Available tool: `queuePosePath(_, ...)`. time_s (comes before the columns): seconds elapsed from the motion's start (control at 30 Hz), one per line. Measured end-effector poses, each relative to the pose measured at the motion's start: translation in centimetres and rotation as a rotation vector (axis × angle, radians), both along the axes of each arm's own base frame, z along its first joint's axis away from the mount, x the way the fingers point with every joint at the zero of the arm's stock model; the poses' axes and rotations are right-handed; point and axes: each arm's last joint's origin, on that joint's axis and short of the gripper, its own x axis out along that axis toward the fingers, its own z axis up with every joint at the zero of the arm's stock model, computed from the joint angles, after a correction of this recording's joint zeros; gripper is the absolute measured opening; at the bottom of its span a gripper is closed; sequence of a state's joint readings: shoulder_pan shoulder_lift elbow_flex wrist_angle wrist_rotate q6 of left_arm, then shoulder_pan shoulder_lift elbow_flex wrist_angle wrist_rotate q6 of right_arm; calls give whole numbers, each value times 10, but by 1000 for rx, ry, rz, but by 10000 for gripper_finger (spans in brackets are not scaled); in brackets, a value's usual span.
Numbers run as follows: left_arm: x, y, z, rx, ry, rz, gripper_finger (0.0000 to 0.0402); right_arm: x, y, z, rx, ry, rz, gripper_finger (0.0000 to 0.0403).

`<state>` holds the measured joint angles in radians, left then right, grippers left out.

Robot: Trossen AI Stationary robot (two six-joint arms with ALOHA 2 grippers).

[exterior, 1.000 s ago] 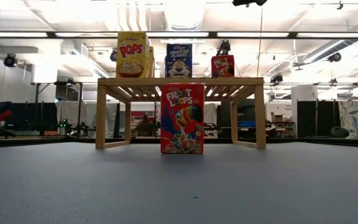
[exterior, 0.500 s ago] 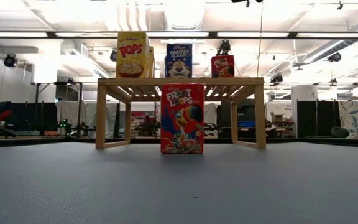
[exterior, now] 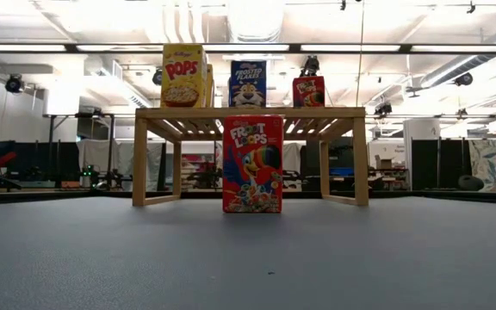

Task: Stack cereal on shelf
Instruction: Put the blue cereal box on the shelf aligned with the other blue cereal box

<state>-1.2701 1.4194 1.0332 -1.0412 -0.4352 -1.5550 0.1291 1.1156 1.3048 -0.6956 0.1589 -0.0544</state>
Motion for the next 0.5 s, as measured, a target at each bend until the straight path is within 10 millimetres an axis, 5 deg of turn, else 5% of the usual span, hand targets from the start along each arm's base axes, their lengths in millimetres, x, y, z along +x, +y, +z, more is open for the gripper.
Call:
queuePosePath(0.27, 0, -4, -7, 21, -11, 27, 330, 0, 0, 1, -6, -7, 4, 272)
queuePosePath(0.5, -15, -6, -18, 83, -93, 20, 349, 2, 0, 2, -2, -30, 5, 272)
